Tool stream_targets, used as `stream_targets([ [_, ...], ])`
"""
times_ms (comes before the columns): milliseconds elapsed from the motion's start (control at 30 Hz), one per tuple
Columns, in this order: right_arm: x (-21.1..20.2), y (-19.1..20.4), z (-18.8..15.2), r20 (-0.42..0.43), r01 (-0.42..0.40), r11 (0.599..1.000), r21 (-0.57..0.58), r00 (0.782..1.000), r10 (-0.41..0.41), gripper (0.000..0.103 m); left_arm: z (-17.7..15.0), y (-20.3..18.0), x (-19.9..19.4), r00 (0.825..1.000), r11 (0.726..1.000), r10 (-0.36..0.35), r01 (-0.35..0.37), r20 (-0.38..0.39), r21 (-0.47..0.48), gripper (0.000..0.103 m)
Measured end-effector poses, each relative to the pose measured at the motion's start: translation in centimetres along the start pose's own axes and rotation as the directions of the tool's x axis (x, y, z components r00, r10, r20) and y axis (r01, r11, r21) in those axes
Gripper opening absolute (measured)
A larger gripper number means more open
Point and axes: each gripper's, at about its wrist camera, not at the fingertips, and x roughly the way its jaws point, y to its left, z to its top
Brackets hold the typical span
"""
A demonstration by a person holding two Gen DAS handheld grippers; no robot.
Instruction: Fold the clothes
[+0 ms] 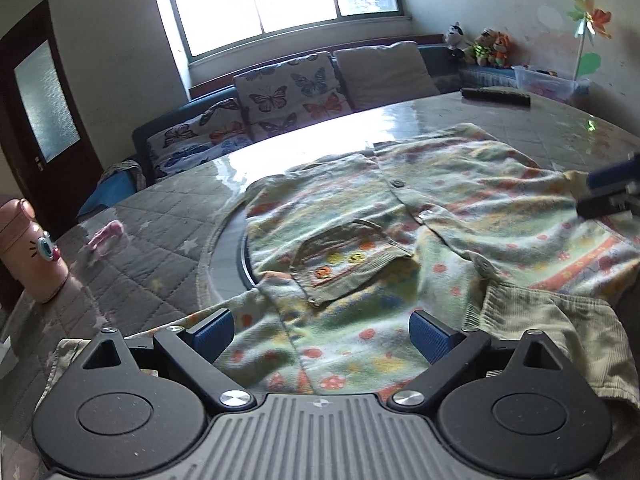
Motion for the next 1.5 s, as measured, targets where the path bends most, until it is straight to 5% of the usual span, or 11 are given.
stream_targets([
  [200, 0.3, 5.1, -0.6, -0.040, -0.173, 0.979, -0.104, 0.985, 0.170, 0.042, 0.2, 0.8, -0.3, 1.000, 0.999, 0.010, -0.010, 0.012, -0.034, 0.094],
  [367, 0.8, 7.2, -1.7, -0.076, -0.220, 0.965, -0.142, 0.975, 0.211, 0.039, 0.2, 0.6, -0.4, 1.000, 0.999, -0.004, 0.005, 0.016, -0.038, 0.092],
  [500, 1.1, 7.3, -1.9, -0.077, -0.180, 0.974, -0.136, 0.982, 0.171, 0.008, 0.3, 0.5, -0.3, 1.000, 0.999, -0.015, 0.015, 0.016, -0.039, 0.091],
  [600, -0.2, 6.0, -1.4, -0.047, -0.177, 0.981, -0.083, 0.984, 0.173, 0.002, 0.4, 0.4, -0.1, 1.000, 0.999, -0.025, 0.025, 0.015, -0.036, 0.091],
  [867, -3.3, 2.0, 0.7, 0.060, -0.193, 0.978, 0.081, 0.980, 0.188, 0.002, 0.4, -0.8, 0.8, 0.995, 0.995, -0.101, 0.101, -0.011, -0.019, 0.091],
  [1500, 0.8, 3.9, 1.5, 0.014, -0.190, 0.982, -0.014, 0.982, 0.190, 0.008, -0.7, -1.2, -1.9, 0.981, 0.981, -0.191, 0.190, 0.030, 0.028, 0.092],
])
